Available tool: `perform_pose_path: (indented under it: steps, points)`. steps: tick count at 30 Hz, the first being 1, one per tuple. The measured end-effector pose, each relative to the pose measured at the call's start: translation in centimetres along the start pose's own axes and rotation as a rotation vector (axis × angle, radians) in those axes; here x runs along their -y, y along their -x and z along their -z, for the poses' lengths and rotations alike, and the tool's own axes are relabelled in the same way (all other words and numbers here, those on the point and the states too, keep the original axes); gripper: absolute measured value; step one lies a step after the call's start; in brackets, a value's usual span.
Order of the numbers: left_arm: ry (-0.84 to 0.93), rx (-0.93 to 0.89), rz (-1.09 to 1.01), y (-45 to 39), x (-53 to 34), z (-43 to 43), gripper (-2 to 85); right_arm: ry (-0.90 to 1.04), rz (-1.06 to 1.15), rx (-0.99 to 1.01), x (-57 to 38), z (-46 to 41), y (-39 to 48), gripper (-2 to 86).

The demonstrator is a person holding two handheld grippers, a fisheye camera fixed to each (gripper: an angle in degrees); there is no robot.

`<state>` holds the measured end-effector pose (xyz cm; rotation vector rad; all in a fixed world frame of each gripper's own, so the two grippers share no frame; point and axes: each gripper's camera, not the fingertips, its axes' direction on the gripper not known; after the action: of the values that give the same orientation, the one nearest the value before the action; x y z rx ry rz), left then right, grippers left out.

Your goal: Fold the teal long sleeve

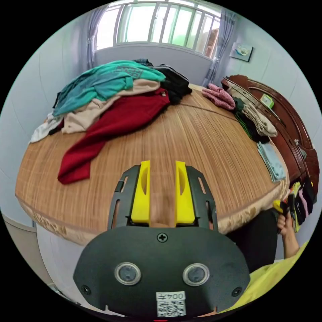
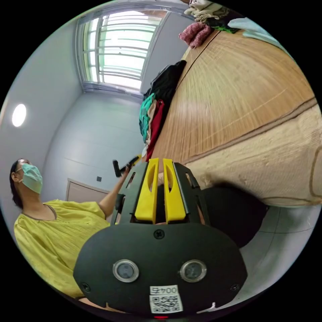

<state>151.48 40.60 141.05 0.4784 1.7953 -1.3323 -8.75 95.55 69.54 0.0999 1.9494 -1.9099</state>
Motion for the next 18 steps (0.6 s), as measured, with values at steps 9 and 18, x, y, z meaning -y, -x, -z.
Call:
perform_pose_path:
  steps: [9, 18]
  points:
    - [-0.186, 0.162, 0.088, 5.4, 19.8, -3.5, 16.0, 0.023, -0.066, -0.134, -1.1, 0.4, 0.8, 5.8]
    - [-0.124, 0.406, 0.051, 6.6, 30.6, -11.9, 16.7, 0.086, -0.126, -0.220, -0.7, 1.3, -1.3, 5.6]
